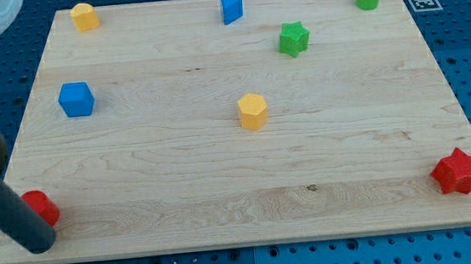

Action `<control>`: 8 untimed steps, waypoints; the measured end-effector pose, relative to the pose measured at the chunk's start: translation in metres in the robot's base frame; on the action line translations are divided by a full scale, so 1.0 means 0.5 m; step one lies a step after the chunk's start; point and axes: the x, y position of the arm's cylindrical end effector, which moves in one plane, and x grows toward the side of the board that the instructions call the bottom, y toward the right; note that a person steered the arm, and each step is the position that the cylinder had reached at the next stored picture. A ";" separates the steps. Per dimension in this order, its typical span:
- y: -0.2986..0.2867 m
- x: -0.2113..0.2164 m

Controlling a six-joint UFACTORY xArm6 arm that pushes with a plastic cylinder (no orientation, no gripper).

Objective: Push the red circle towards the right center of the board

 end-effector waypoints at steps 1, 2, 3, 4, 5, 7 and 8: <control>-0.046 0.006; -0.078 -0.015; -0.066 -0.016; -0.033 -0.020; -0.022 -0.035; -0.021 -0.070; -0.008 -0.083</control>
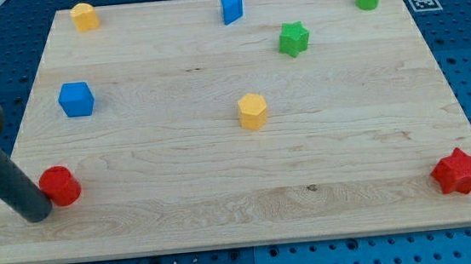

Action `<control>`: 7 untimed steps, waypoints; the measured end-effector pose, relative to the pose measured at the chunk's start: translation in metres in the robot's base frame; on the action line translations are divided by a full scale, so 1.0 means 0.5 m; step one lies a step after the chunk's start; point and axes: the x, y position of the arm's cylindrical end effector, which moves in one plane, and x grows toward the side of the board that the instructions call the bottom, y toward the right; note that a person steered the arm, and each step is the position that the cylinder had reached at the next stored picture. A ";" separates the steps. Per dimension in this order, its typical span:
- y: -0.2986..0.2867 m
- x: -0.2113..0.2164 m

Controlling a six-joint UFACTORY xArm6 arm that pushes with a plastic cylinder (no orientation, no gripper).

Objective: Push the red circle towards the right center of the board

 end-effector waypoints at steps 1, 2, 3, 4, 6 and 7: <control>0.000 -0.031; 0.008 -0.060; 0.056 -0.071; 0.130 -0.088; 0.299 -0.157; 0.370 -0.200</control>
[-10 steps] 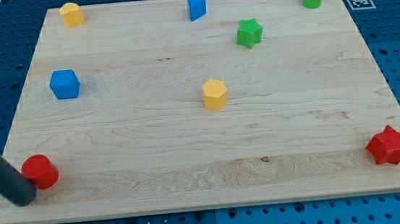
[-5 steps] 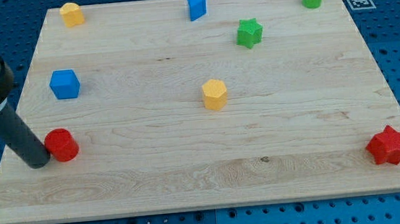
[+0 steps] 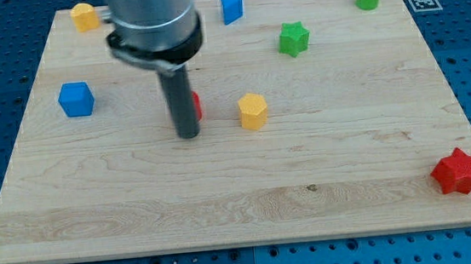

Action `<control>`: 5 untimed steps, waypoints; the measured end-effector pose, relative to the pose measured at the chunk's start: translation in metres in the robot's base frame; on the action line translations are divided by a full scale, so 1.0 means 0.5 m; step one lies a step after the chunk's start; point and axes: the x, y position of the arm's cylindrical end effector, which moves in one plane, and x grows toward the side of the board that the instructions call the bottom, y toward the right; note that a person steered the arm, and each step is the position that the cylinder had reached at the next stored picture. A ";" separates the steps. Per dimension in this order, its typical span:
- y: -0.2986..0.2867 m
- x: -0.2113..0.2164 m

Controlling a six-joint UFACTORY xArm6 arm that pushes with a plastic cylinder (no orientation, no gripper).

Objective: Push the red circle towards the right center of the board

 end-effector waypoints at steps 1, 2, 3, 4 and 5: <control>0.047 -0.059; 0.092 -0.112; 0.145 -0.223; 0.089 -0.293; -0.033 -0.308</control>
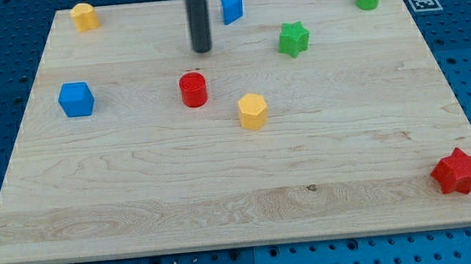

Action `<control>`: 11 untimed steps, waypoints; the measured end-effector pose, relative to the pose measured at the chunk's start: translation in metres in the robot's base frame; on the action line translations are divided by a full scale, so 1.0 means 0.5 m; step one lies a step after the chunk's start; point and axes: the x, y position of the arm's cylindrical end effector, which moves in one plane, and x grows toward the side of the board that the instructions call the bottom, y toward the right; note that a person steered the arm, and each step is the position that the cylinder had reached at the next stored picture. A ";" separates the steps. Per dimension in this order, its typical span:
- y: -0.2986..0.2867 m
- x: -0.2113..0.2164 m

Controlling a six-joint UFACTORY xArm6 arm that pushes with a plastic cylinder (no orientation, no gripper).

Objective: Push the red circle towards the right center of the board

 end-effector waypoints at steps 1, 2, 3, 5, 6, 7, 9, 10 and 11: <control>-0.116 0.006; -0.187 0.035; -0.163 0.095; -0.105 0.150; -0.105 0.186; -0.081 0.192; 0.041 0.192; 0.121 0.192; 0.192 0.192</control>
